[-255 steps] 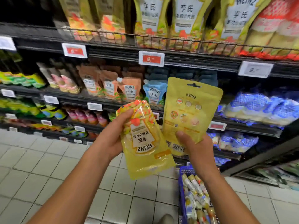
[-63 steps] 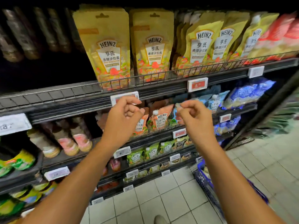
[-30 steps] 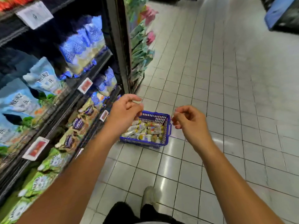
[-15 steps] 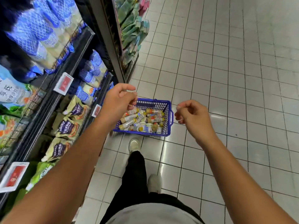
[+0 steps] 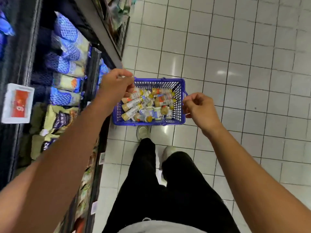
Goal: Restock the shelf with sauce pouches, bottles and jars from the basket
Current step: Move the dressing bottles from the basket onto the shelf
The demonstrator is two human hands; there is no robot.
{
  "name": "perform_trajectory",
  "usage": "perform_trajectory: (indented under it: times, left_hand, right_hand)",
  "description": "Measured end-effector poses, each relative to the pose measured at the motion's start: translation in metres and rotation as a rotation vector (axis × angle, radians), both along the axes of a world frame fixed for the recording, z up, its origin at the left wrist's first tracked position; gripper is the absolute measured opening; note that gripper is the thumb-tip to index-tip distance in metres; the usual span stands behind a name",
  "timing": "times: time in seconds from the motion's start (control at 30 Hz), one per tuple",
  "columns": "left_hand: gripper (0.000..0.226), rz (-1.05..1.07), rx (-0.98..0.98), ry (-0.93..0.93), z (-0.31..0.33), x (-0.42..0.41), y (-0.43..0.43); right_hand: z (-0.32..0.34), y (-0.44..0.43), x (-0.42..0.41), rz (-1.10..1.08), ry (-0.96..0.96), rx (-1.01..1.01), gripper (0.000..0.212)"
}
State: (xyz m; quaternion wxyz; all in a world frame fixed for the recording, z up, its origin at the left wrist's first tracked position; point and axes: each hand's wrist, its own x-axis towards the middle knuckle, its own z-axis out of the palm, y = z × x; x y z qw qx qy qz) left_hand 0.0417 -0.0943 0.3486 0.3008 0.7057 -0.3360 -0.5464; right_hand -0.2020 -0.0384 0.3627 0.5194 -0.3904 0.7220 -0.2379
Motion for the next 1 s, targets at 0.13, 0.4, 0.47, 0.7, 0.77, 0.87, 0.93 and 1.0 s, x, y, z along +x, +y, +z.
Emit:
perform_trajectory:
  times: [0.13, 0.4, 0.47, 0.7, 0.77, 0.87, 0.93, 1.0]
  left_hand:
    - [0.010, 0.011, 0.094, 0.001, -0.071, 0.004, -0.021]
    - [0.009, -0.079, 0.251, -0.086, -0.262, -0.013, -0.036]
    - [0.011, -0.128, 0.288, -0.113, -0.312, -0.026, -0.038]
    - [0.009, -0.316, 0.317, -0.205, -0.457, -0.082, -0.052]
    - [0.008, -0.400, 0.297, -0.250, -0.487, -0.096, -0.060]
    - [0.015, -0.509, 0.227, -0.317, -0.524, -0.115, -0.075]
    - [0.022, -0.583, 0.172, -0.344, -0.542, -0.126, -0.084]
    - [0.028, -0.663, 0.127, -0.343, -0.557, -0.137, -0.091]
  right_hand:
    - [-0.070, -0.022, -0.005, -0.018, 0.032, 0.116, 0.023]
    - [-0.268, -0.049, -0.020, 0.021, 0.047, 0.338, 0.012]
    - [-0.320, -0.053, -0.021, 0.043, 0.041, 0.394, 0.011]
    - [-0.473, -0.072, -0.027, 0.158, 0.088, 0.540, 0.020]
    - [-0.502, -0.078, -0.026, 0.122, 0.061, 0.550, 0.021]
    - [-0.534, -0.086, -0.023, -0.041, -0.070, 0.573, 0.023]
    - [-0.547, -0.092, -0.020, -0.129, -0.150, 0.583, 0.008]
    - [-0.554, -0.098, -0.017, -0.247, -0.230, 0.625, 0.011]
